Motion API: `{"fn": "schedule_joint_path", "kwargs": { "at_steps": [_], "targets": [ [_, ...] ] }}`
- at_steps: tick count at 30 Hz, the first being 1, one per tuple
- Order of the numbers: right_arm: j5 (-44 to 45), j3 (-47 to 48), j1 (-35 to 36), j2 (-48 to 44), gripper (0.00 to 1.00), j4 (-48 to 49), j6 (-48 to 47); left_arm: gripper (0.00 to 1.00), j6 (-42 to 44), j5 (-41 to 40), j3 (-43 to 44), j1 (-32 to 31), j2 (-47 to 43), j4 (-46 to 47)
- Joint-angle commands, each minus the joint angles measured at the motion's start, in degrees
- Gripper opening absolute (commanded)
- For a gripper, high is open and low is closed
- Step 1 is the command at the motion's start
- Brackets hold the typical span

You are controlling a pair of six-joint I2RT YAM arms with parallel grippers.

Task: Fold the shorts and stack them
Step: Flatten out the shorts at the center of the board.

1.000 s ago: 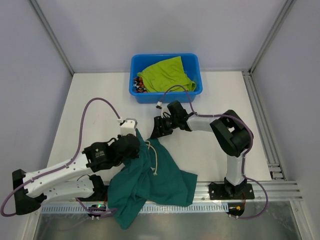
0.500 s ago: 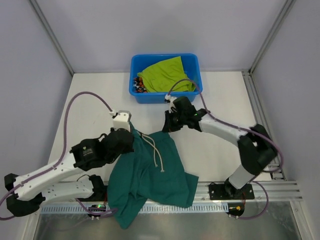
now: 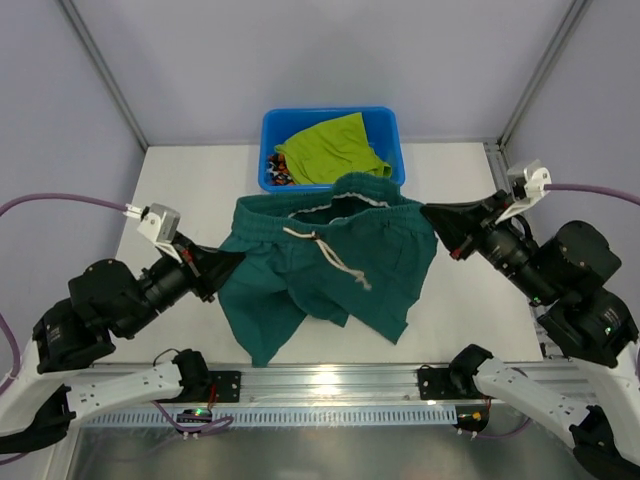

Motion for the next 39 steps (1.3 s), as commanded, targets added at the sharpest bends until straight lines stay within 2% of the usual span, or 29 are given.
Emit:
{"fn": "schedule_joint_path", "kwargs": {
  "at_steps": [1, 6, 10, 11, 14, 15, 17, 19, 20, 21, 22, 24, 25, 29, 30, 32, 33, 34, 35, 37, 38, 39],
  "targets": [
    [-4.24, -3.74, -0.14, -3.71, 0.04, -6.39, -1.75, 0.00, 1.82, 9.75, -0.57, 0.10, -2.14, 2.73],
    [-11.09, -2.60, -0.05, -8.83, 0.04, -6.83, -3.59, 0.00, 1.73, 11.34, 0.48, 0.19, -4.96, 2.38],
    [-15.41, 3.35, -0.14, -7.71, 0.04, -1.49, -4.73, 0.00, 4.36, 5.65, 3.81, 0.10, -5.49, 2.38],
    [-15.06, 4.76, -0.14, -6.47, 0.04, -0.69, -4.82, 0.00, 4.98, 3.63, 6.96, 0.10, -3.66, 1.68],
    [-8.14, 11.70, -0.14, 1.67, 0.04, -1.11, -5.52, 0.00, 6.22, -8.93, 15.03, 0.10, 1.61, -3.30],
    [-2.11, 13.03, -0.14, 3.71, 0.04, -2.16, -5.96, 0.00, 6.22, -15.58, 16.73, 0.10, 6.68, -5.16],
    [4.33, 11.91, -0.14, 8.45, 0.04, -2.96, -5.36, 0.00, 6.13, -19.06, 18.41, 0.10, 11.98, -9.55],
    [7.95, 5.77, -0.23, 9.88, 0.04, -2.27, -2.11, 0.01, 4.90, -20.56, 16.67, 0.10, 17.96, -10.62],
    [8.40, 2.35, -0.32, 10.15, 0.04, -1.39, -0.53, 0.04, 2.72, -20.39, 15.09, 0.10, 19.54, -10.80],
    [8.93, -5.34, -0.40, 9.98, 0.04, 0.10, 1.14, 0.06, 1.22, -19.52, 11.24, 0.88, 22.17, -10.28],
    [9.11, -9.24, -0.58, 9.98, 0.04, 3.68, 4.11, 0.06, -0.01, -15.77, 8.94, 1.93, 23.24, -9.41],
    [8.76, -18.98, -1.46, 11.54, 0.04, 7.48, 6.07, 0.05, -4.39, -11.10, 4.20, 7.00, 25.18, -6.17],
    [8.58, -20.95, -2.24, 12.78, 0.04, 9.67, 7.12, 0.04, -5.99, -6.81, -0.09, 9.13, 27.10, -5.01],
    [3.25, -26.41, -10.84, 19.46, 0.03, 9.96, 9.67, 0.04, -12.14, 0.77, -7.94, 17.75, 31.50, 0.35],
    [1.92, -28.68, -15.91, 20.25, 0.04, 10.48, 10.03, 0.17, -12.85, 1.40, -8.65, 18.89, 32.56, 1.05],
    [1.29, -30.46, -19.64, 21.57, 0.04, 10.66, 9.77, 0.32, -12.60, 4.38, -8.75, 21.35, 35.19, 1.50],
    [1.29, -30.99, -20.96, 22.01, 0.04, 10.66, 9.16, 0.55, -11.90, 5.88, -8.57, 21.98, 35.73, 1.76],
    [1.46, -31.34, -22.97, 22.63, 0.04, 10.31, 8.72, 0.63, -10.24, 7.28, -8.31, 22.85, 36.08, 2.20],
    [1.29, -31.34, -23.86, 24.20, 0.04, 10.40, 8.28, 0.67, -9.26, 8.95, -7.35, 25.47, 36.60, 3.16],
    [-3.09, -31.43, -25.88, 26.05, 0.04, 11.88, 6.69, 0.71, -7.42, 17.29, -6.20, 29.87, 37.05, 4.31],
    [-4.15, -31.61, -26.33, 27.80, 0.04, 12.41, 6.52, 0.72, -5.84, 20.62, -5.59, 34.94, 37.57, 5.71],
    [-5.21, -31.78, -26.77, 28.60, 0.04, 13.11, 6.43, 0.73, -5.48, 25.88, -4.45, 37.43, 39.32, 6.33]
  ]
}}
